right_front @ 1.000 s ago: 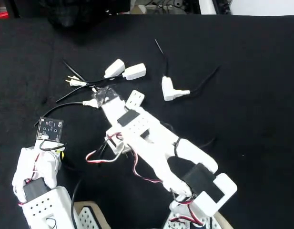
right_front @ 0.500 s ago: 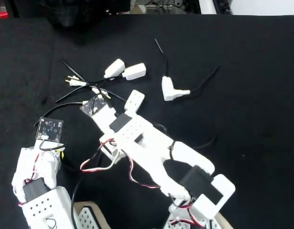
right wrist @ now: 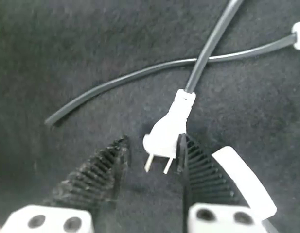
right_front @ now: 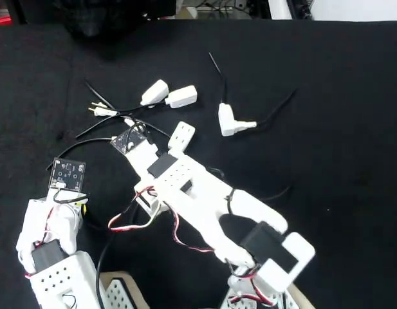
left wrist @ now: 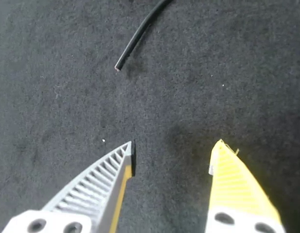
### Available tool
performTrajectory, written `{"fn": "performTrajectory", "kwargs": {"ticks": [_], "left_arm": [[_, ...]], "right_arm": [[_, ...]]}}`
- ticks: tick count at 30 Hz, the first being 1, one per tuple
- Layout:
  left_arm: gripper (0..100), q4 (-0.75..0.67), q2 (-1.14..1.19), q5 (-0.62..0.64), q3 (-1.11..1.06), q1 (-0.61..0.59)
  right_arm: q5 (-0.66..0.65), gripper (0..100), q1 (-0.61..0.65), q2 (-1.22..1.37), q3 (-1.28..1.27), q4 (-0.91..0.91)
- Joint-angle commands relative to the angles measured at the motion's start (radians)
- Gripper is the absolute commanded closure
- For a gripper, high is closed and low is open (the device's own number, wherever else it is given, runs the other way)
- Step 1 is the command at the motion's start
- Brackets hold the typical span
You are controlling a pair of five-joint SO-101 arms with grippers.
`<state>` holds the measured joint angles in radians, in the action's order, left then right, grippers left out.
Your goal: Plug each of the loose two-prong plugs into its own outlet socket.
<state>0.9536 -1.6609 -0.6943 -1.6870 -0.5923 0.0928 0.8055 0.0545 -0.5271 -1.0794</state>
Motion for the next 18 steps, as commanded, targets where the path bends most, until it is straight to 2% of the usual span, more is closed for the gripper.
{"fn": "performTrajectory", "kwargs": {"ticks": [1,10,18], "left_arm": [[75,0.002,-0.012,0.005,-0.021,0.002],[75,0.002,-0.012,0.005,-0.021,0.002],[75,0.002,-0.012,0.005,-0.021,0.002]], "right_arm": [[0.043,84.7,-0.017,0.077,0.091,0.044],[0.043,85.3,-0.075,0.166,0.134,0.032],[0.041,95.1,-0.098,0.147,0.15,0.02]]}}
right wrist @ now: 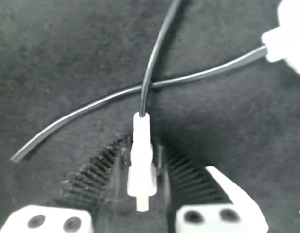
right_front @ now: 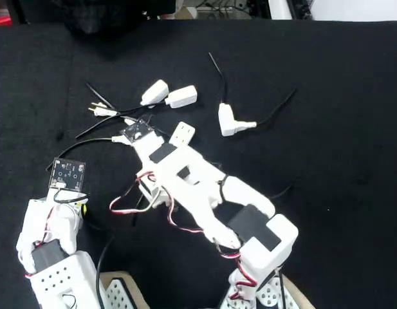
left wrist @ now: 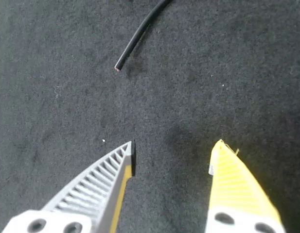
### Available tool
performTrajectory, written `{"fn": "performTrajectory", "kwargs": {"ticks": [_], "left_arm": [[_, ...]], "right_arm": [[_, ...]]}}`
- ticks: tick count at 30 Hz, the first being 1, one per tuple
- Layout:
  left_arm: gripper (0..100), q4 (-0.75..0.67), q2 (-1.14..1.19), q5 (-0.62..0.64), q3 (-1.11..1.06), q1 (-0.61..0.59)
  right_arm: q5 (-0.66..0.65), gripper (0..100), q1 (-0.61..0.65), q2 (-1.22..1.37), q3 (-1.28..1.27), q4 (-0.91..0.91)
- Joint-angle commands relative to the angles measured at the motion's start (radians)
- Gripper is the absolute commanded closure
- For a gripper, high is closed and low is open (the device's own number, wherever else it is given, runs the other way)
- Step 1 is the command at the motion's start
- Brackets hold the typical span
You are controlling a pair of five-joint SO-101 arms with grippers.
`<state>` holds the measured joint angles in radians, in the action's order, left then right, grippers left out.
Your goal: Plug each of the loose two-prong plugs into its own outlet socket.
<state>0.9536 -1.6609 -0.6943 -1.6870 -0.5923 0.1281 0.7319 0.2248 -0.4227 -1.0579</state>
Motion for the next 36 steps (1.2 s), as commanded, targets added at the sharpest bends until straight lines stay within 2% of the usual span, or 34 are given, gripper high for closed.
{"fn": "performTrajectory", "kwargs": {"ticks": [1,5,11,15,19,22,27,30,36], "left_arm": [[75,0.002,-0.012,0.005,-0.021,0.002],[75,0.002,-0.012,0.005,-0.021,0.002],[75,0.002,-0.012,0.005,-0.021,0.004],[75,0.0,-0.015,0.005,-0.021,0.008],[75,-0.015,-0.015,0.011,-0.021,0.008],[75,-0.049,-0.017,0.02,-0.019,0.01],[75,-0.149,-0.017,0.252,0.077,0.018],[75,-0.147,-0.017,0.388,0.16,0.116],[75,-0.149,-0.017,0.557,0.298,0.489]], "right_arm": [[0.006,96.4,-0.025,-0.019,0.056,-0.006],[0.008,98.7,-0.025,-0.028,0.065,-0.017],[0.008,98.7,0.023,-0.119,0.082,-0.203],[0.002,98.7,0.077,-0.321,-0.047,-0.178],[-0.005,98.7,0.077,-0.582,-0.17,-0.107],[-0.066,98.7,0.08,-0.796,-0.277,-0.046],[-0.152,98.7,0.08,-1.127,-0.504,0.091],[-0.17,98.7,0.08,-1.288,-0.624,0.147],[-0.17,98.7,0.08,-1.54,-0.831,0.293]]}}
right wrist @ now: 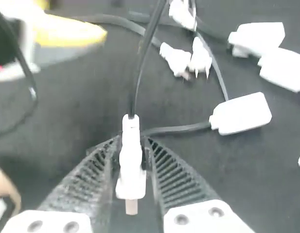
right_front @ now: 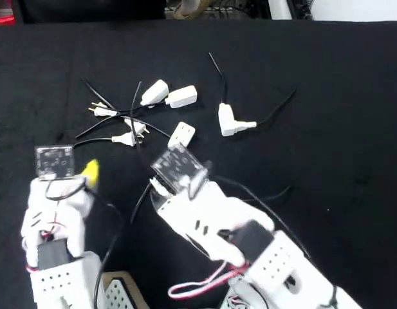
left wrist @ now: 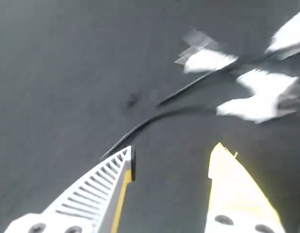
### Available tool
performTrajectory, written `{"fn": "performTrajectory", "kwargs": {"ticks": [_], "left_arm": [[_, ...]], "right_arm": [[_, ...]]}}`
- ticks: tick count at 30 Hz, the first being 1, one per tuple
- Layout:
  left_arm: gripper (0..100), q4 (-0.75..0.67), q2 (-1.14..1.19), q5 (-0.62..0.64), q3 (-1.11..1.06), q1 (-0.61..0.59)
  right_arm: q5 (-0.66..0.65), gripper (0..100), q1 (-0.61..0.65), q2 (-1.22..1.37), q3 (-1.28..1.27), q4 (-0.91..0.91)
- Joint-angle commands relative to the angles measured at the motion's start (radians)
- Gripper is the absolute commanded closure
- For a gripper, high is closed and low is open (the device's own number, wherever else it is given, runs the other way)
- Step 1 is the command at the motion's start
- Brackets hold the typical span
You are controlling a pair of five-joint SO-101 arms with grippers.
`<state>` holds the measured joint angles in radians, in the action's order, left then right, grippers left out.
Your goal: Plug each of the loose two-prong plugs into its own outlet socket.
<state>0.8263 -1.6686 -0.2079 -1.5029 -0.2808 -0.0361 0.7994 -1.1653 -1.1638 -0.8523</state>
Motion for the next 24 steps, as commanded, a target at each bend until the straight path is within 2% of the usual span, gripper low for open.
{"fn": "performTrajectory", "kwargs": {"ticks": [1,6,14,19,24], "left_arm": [[75,-0.021,-0.009,0.084,0.133,0.234],[75,-0.023,-0.009,0.091,0.17,0.449],[75,-0.018,-0.009,0.086,0.162,0.636],[75,-0.009,-0.009,0.02,0.159,0.651],[74,0.124,-0.011,-0.095,0.211,0.654]], "right_arm": [[-0.006,98.7,0.012,-0.177,-0.114,0.097],[-0.009,98.7,0.012,-0.252,-0.186,0.1],[-0.011,98.7,0.041,-0.252,-0.213,0.107],[-0.011,98.7,0.038,-0.252,-0.22,0.107],[-0.006,98.7,0.037,-0.251,-0.217,0.094]]}}
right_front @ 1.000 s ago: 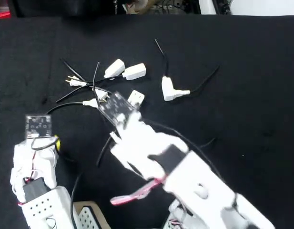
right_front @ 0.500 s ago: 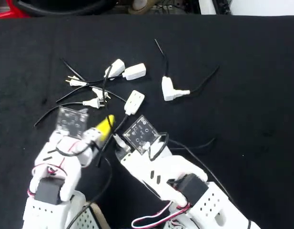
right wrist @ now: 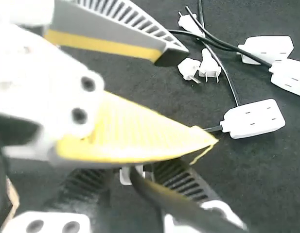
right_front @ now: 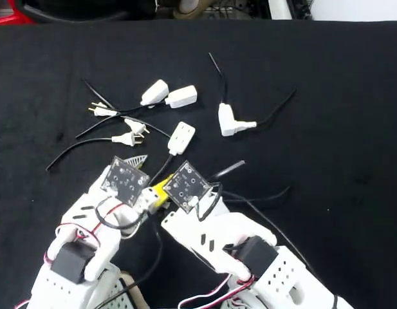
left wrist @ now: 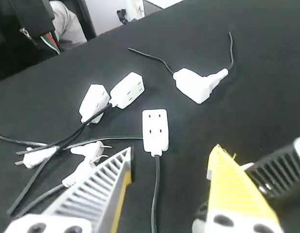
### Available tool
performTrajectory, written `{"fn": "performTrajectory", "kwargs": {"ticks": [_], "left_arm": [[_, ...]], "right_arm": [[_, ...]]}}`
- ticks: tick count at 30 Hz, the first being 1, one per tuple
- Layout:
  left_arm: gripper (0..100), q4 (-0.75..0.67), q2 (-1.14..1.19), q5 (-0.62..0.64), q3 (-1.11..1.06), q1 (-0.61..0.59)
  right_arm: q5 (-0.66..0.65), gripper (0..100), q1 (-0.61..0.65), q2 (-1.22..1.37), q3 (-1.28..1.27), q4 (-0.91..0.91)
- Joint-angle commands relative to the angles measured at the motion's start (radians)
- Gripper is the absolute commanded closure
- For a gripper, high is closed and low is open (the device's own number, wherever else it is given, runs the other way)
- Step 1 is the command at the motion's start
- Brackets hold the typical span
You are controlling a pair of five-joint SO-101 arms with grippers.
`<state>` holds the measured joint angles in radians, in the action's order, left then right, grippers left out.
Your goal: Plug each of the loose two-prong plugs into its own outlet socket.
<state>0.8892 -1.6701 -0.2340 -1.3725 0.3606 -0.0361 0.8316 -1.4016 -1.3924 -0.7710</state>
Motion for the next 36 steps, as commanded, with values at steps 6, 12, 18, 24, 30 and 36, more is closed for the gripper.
{"fn": "performTrajectory", "kwargs": {"ticks": [6,12,18,24,30,36], "left_arm": [[75,0.21,-0.094,-0.195,0.137,-0.177],[74,0.117,-0.138,-0.311,-0.107,-0.162],[74,0.011,-0.121,-0.315,-0.143,-0.028],[74,0.003,0.074,-0.351,0.002,0.134],[74,-0.112,0.595,-0.473,0.203,0.229],[74,-0.126,1.048,-0.591,0.433,0.302]], "right_arm": [[0.006,98.7,-0.216,-0.015,0.07,-0.183],[0.114,98.7,-0.387,-0.024,0.105,-0.336],[0.06,98.7,-0.74,-0.013,0.232,-0.419],[0.021,98.7,-0.959,-0.013,0.349,-0.496],[0.032,98.7,-1.092,-0.007,0.441,-0.557],[0.031,98.7,-1.172,0.183,0.483,-0.555]]}}
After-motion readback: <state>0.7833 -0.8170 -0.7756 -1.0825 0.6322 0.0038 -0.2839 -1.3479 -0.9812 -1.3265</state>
